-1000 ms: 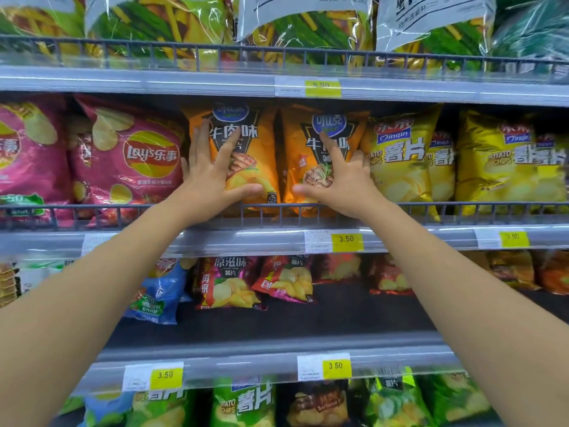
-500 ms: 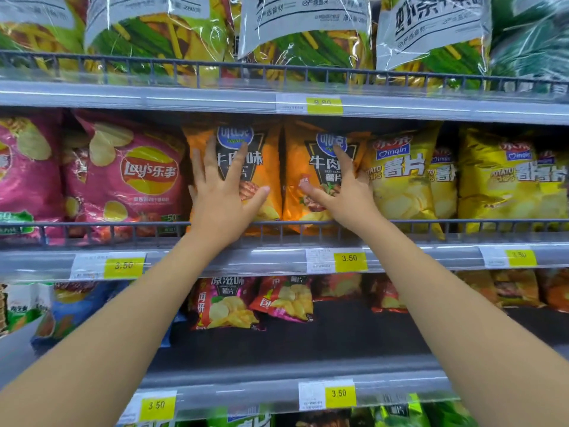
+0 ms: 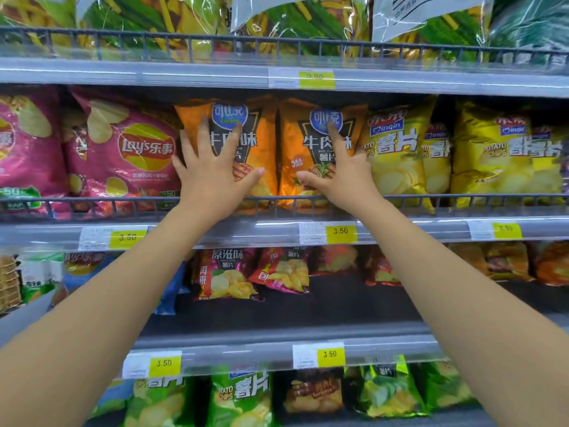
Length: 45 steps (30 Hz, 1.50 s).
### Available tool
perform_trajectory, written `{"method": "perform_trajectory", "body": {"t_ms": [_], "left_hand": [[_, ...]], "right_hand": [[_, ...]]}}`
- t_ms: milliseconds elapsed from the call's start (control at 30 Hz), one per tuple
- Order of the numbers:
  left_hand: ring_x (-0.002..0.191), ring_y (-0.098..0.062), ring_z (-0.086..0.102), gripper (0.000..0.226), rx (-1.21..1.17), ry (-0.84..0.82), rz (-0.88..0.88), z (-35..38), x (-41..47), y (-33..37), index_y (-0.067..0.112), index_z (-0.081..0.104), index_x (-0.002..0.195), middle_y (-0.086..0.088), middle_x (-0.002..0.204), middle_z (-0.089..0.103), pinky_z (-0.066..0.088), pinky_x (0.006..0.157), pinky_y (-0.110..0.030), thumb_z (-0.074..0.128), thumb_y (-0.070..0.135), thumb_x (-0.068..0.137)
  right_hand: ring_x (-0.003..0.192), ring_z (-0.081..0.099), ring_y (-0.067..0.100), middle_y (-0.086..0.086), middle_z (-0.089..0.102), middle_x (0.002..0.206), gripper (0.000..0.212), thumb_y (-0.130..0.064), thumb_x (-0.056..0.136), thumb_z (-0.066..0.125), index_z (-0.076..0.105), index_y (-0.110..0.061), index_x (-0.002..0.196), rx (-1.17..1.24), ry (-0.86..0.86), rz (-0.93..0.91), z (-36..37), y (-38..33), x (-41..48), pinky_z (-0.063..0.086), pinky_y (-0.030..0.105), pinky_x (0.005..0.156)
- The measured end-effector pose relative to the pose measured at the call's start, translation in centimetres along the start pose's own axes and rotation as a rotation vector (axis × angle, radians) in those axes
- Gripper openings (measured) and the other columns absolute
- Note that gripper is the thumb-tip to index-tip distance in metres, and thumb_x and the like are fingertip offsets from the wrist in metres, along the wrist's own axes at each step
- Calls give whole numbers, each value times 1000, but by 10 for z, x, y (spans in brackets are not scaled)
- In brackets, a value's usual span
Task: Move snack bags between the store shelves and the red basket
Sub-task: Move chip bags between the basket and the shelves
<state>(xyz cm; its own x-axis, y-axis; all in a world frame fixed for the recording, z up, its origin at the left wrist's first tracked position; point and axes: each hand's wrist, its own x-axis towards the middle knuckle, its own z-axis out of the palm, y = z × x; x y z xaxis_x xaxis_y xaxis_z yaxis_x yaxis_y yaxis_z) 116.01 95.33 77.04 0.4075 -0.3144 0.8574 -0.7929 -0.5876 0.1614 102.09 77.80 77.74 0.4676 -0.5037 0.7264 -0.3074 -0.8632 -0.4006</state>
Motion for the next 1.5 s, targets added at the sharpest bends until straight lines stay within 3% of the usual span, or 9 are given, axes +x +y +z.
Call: {"method": "perform_trajectory", "body": {"t_ms": [167,300,467,767,1033,1200,1267,1367,1500], "left_hand": [[146,-41,-1,77,39,41,-13,-15,-24,26,34,14,152,-14,161,-1,7,114,-61,45,63,89],[135,-44,30,65,99,161,53,-9,-74,59,18,40,141,-22,144,38,28,109,-58,48,52,86],[126,-47,41,62,162,121,50,27,-157,98,15,49,134,-26,135,46,35,101,-57,50,47,82],[128,-49,41,70,231,-344,-9,104,-333,142,16,51,137,-27,140,45,32,103,-62,69,43,74],[141,-44,23,74,291,-820,-29,139,-506,137,21,32,149,-25,151,29,21,110,-60,53,54,87],[132,-46,38,77,294,-986,-43,154,-626,128,17,46,141,-25,142,44,33,103,-62,63,58,78],[128,-47,42,75,286,-1049,-49,163,-673,125,16,52,137,-26,138,47,35,101,-64,65,58,76],[140,-44,22,75,289,-1140,-35,188,-744,115,19,28,150,-24,151,28,19,111,-60,46,59,88],[144,-41,11,78,295,-1219,-69,239,-833,105,22,11,153,-21,156,16,12,114,-57,37,62,91]], "right_hand": [[124,34,39,24,31,138,97,-71,78,56,5,-35,152,-64,159,-43,-17,3,-26,35,42,101],[113,43,38,24,45,128,79,-58,82,61,35,-20,145,-192,316,-200,-16,20,-67,37,42,93],[104,50,40,24,53,119,55,-43,83,59,52,-16,131,-225,312,-319,4,68,-138,44,46,80],[106,52,43,28,53,123,57,-34,75,69,57,-18,129,-426,-167,-156,48,190,-294,45,49,79],[96,56,41,26,58,109,67,-37,61,82,63,-18,123,-548,-541,68,79,266,-480,49,49,73],[88,60,43,24,62,98,72,-43,51,85,68,-17,116,-575,-809,246,103,305,-617,51,52,68],[97,57,40,20,58,107,71,-47,62,78,60,-21,126,-568,-907,322,116,323,-663,49,51,77],[126,39,34,15,42,134,71,-55,85,53,27,-30,146,-575,-1025,396,144,359,-726,37,46,98],[130,34,34,17,35,140,76,-63,86,47,17,-29,148,-524,-1133,490,197,410,-795,33,44,103]]}}
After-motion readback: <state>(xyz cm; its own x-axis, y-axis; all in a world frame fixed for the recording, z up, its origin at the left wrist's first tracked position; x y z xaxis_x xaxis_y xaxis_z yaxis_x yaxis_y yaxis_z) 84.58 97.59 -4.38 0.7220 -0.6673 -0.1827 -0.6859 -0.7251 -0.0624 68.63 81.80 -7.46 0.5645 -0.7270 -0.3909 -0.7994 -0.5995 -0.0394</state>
